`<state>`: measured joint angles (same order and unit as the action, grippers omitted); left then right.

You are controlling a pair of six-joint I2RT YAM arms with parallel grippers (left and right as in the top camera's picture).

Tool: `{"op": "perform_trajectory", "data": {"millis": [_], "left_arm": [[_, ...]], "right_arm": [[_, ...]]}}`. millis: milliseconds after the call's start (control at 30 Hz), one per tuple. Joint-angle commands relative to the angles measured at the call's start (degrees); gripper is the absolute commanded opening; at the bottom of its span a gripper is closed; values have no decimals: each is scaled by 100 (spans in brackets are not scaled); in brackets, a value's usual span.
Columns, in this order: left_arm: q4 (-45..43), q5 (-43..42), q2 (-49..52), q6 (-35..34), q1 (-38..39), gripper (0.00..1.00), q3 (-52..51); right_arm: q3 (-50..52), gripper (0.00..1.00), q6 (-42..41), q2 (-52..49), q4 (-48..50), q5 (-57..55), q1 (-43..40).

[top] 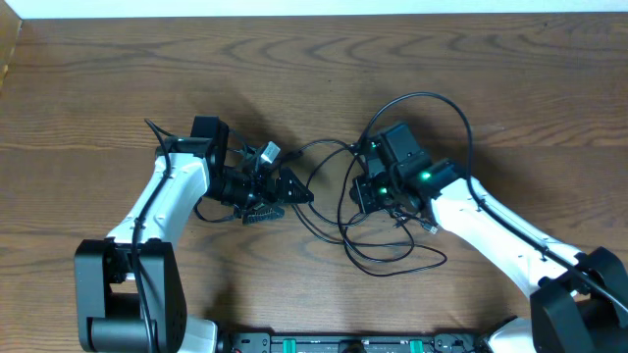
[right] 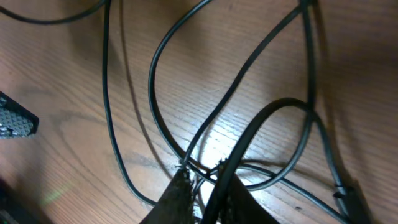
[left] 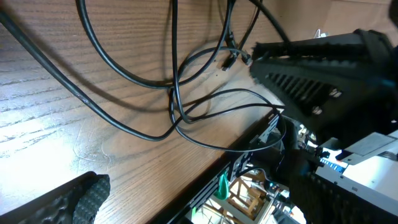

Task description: Untangle cables

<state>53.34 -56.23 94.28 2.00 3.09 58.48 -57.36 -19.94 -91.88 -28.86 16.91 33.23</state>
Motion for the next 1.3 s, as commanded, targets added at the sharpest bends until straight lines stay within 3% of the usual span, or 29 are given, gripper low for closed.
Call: {"op": "perform_trajectory", "data": {"millis": [0,200,533,667,700,767,1000,1267], "left_arm": [[4,39,-31,140,-13,100,-13],[9,39,-31,140,-13,100,-13],[50,450,-31,133,-13,100,-13],[50,452,-31,136,-13,100,-13],[50,450,-31,133,-13,100,-13],[52,452,-31,136,-13,100,-13],[52,459,-31,136,-13,100,-13],[50,490,-31,133,-13,100,-13]], "right_arm": [[11,17,-507,-295,92,-304,157],[11,30,-1235,-896,448,-496,315],[11,44,-1464,-1329,726,-551,590],[11,31,-1779,-1342,686,-940,675],[11,25,-1779,-1342,710,-946,680],[11,1,-1777,-1342,717,-949,680],[-13,1,-1530,-1134,680,-850,597],[-210,1,-820,651,249,-306,179]]}}
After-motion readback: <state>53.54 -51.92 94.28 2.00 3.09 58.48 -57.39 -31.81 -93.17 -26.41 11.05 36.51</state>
